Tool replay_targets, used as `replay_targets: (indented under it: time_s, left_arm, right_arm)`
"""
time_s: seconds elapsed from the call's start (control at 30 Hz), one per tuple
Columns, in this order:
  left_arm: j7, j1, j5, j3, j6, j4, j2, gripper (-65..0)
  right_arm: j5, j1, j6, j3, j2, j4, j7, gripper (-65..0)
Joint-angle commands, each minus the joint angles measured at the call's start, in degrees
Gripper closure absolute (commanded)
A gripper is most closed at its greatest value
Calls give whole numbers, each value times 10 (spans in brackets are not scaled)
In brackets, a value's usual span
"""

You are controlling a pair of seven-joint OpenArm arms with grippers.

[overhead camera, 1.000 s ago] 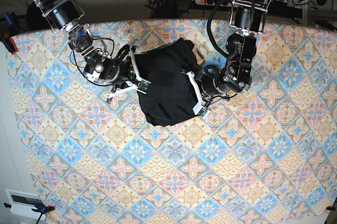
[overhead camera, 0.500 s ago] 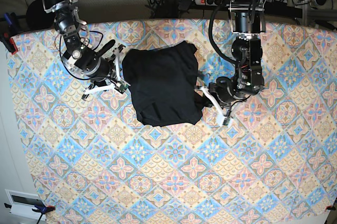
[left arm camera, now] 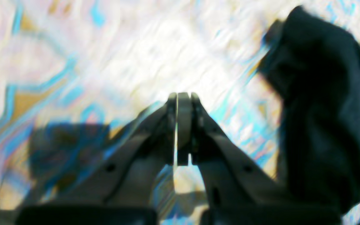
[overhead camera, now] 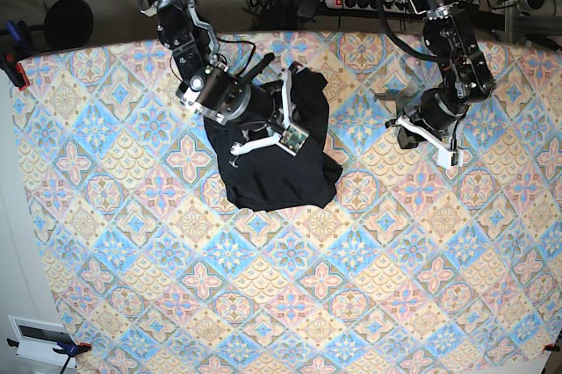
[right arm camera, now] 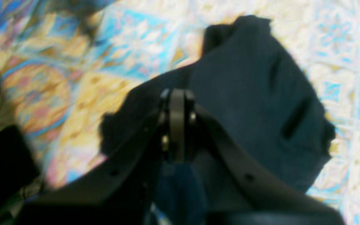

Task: Layout the t-shirt on the table in an organized manner, then fold the t-shirt properly
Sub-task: 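Drag the folded shirt with the right gripper toward the right arm's side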

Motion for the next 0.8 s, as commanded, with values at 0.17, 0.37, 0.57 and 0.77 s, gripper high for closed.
replay_targets:
  time_s: [0.17, 0.37, 0.57, 0.77]
  left_arm:
    - [3, 13, -58, -41, -3, 32, -1, -2]
    - [5, 22, -63, -41, -3, 33, -7, -2]
    - [5, 22, -63, -41, -3, 33, -6, -2]
    - [5, 22, -63, -41, -3, 33, -6, -2]
  right_arm:
    - [6, 62, 1, 1, -45, -102, 12, 0]
    - [6, 108, 0, 4, -50, -209, 64, 0]
    - [6, 115, -1, 6, -50, -308, 118, 0]
    - [6, 111, -1, 32, -50, -327, 118, 0]
